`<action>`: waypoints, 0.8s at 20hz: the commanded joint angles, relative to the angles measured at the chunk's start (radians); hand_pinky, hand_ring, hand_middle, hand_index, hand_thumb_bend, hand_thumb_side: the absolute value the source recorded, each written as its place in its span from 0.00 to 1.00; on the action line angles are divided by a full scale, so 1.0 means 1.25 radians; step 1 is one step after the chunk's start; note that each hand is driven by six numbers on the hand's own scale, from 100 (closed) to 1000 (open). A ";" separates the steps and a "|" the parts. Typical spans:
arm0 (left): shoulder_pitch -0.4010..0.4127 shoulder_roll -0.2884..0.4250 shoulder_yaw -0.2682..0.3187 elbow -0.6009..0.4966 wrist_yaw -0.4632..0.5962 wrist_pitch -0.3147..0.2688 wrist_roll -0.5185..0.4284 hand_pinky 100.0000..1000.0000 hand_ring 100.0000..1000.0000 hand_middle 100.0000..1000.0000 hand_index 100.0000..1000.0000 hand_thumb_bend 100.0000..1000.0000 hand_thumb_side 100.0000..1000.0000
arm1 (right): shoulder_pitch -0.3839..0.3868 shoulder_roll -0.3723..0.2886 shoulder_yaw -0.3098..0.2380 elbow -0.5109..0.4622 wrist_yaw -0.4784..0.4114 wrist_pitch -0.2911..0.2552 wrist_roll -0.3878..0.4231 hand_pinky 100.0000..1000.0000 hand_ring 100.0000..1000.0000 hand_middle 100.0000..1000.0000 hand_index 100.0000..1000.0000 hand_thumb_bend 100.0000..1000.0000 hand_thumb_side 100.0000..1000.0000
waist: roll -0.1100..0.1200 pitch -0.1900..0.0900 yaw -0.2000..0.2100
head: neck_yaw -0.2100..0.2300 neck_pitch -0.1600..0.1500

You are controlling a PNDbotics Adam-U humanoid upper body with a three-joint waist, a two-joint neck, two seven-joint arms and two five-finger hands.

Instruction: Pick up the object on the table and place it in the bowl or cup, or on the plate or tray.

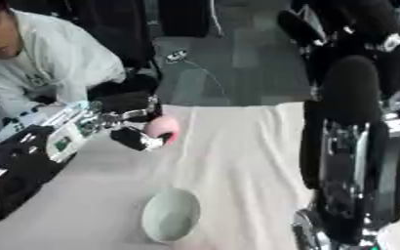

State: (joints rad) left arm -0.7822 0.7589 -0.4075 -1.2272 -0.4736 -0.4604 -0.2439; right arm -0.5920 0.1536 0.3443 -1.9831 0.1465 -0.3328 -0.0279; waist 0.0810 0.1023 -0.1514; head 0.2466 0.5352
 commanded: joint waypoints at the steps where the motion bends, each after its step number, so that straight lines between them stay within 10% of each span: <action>1: 0.002 0.065 -0.011 -0.086 0.058 0.018 -0.016 0.00 0.00 0.00 0.20 0.00 0.51 | -0.009 -0.002 0.000 -0.014 0.004 0.002 0.000 0.84 0.91 0.91 0.86 0.00 0.57 | 0.002 -0.017 0.002 | -0.009 0.002; 16: 0.061 0.179 -0.091 -0.323 0.155 0.070 -0.104 0.00 0.00 0.00 0.19 0.00 0.51 | -0.011 -0.007 0.001 -0.014 0.004 0.004 0.002 0.84 0.91 0.91 0.86 0.00 0.57 | 0.006 -0.018 0.001 | 0.000 0.002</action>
State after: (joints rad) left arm -0.6963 0.9412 -0.5211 -1.6065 -0.2961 -0.3779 -0.3620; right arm -0.5920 0.1451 0.3446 -1.9831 0.1493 -0.3292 -0.0261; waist 0.0879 0.0968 -0.1511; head 0.2389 0.5359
